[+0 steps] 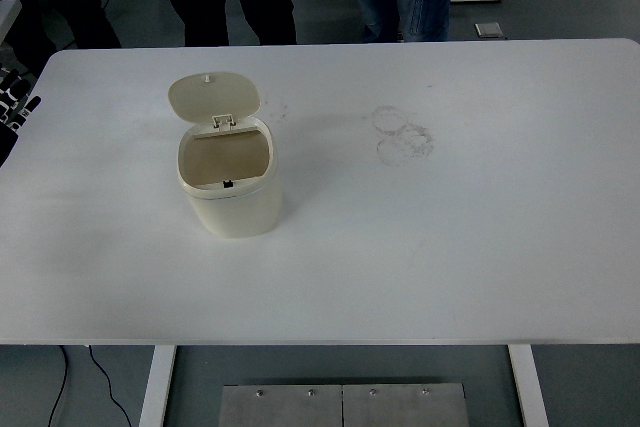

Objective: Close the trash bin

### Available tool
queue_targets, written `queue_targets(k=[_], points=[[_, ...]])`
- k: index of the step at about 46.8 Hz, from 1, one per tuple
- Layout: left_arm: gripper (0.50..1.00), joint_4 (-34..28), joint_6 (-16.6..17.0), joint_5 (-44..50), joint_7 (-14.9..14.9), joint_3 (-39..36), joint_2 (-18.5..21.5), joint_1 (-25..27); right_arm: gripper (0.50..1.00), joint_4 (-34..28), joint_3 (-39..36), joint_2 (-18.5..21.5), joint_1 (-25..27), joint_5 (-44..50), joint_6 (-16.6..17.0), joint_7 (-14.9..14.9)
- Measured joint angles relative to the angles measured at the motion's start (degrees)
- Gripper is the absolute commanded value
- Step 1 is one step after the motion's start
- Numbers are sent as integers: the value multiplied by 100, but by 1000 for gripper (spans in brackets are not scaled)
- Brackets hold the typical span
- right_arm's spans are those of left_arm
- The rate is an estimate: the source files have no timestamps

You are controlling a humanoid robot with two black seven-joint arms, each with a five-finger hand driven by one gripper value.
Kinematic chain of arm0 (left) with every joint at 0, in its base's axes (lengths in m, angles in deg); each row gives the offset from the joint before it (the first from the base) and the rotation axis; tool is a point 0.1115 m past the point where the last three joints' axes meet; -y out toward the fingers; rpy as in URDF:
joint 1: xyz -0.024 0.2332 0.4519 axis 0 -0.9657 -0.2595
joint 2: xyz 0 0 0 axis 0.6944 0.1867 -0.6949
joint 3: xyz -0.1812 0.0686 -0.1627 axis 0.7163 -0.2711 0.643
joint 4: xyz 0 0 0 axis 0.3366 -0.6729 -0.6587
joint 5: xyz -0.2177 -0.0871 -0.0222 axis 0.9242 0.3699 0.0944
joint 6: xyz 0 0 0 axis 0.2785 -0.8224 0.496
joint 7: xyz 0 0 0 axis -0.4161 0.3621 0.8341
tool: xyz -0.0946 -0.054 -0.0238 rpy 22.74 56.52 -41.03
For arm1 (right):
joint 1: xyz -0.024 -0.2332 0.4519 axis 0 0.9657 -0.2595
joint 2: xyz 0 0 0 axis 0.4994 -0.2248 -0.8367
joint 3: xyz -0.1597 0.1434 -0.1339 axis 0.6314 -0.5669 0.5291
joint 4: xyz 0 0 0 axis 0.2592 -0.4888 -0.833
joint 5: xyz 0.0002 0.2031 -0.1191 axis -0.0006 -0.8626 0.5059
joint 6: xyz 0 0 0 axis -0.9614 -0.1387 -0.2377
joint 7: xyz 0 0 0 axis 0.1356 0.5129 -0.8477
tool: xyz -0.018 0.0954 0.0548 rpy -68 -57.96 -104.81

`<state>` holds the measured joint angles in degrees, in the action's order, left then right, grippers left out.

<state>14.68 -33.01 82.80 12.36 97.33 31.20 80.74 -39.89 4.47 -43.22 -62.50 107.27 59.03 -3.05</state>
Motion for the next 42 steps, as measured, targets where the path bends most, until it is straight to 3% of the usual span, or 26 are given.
queue_targets(k=[42], points=[[1000, 0, 31, 31, 25, -3, -34, 0, 991, 0, 0, 0, 0, 2, 1, 1]])
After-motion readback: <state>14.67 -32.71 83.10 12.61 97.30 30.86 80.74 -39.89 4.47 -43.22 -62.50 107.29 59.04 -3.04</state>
